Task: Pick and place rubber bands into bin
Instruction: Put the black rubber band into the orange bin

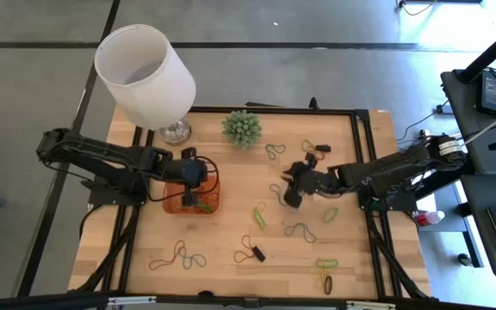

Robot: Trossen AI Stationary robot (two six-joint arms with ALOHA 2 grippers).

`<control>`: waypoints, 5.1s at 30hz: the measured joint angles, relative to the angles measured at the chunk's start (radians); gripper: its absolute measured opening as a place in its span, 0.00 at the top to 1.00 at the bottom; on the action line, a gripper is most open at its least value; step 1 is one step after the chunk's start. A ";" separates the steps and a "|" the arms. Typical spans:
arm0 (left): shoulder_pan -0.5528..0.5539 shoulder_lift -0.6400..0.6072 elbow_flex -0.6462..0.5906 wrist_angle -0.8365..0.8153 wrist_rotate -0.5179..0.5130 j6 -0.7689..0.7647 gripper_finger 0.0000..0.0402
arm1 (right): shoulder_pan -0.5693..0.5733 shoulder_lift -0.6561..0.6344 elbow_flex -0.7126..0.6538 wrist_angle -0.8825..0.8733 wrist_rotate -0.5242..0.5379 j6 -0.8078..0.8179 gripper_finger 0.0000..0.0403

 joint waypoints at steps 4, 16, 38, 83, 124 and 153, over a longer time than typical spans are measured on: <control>0.027 0.000 -0.017 0.107 0.036 0.059 1.00 | -0.125 -0.003 0.000 -0.061 0.000 0.075 0.78; 0.098 0.001 -0.216 0.449 0.051 0.078 0.99 | -0.650 -0.003 0.104 -0.507 -0.222 0.045 0.77; 0.063 0.001 -0.246 0.578 0.052 0.010 0.99 | -0.937 0.139 0.004 -0.454 -0.309 0.075 0.35; 0.064 0.001 -0.246 0.578 0.051 -0.052 1.00 | -0.738 -0.177 0.031 -0.487 -0.295 0.025 0.99; 0.064 0.001 -0.246 0.578 0.051 -0.077 0.99 | -0.688 -0.186 0.032 -0.472 -0.299 0.001 0.98; 0.063 0.001 -0.246 0.578 0.051 -0.077 0.99 | -0.736 -0.185 -0.317 -0.190 -0.296 -0.024 0.56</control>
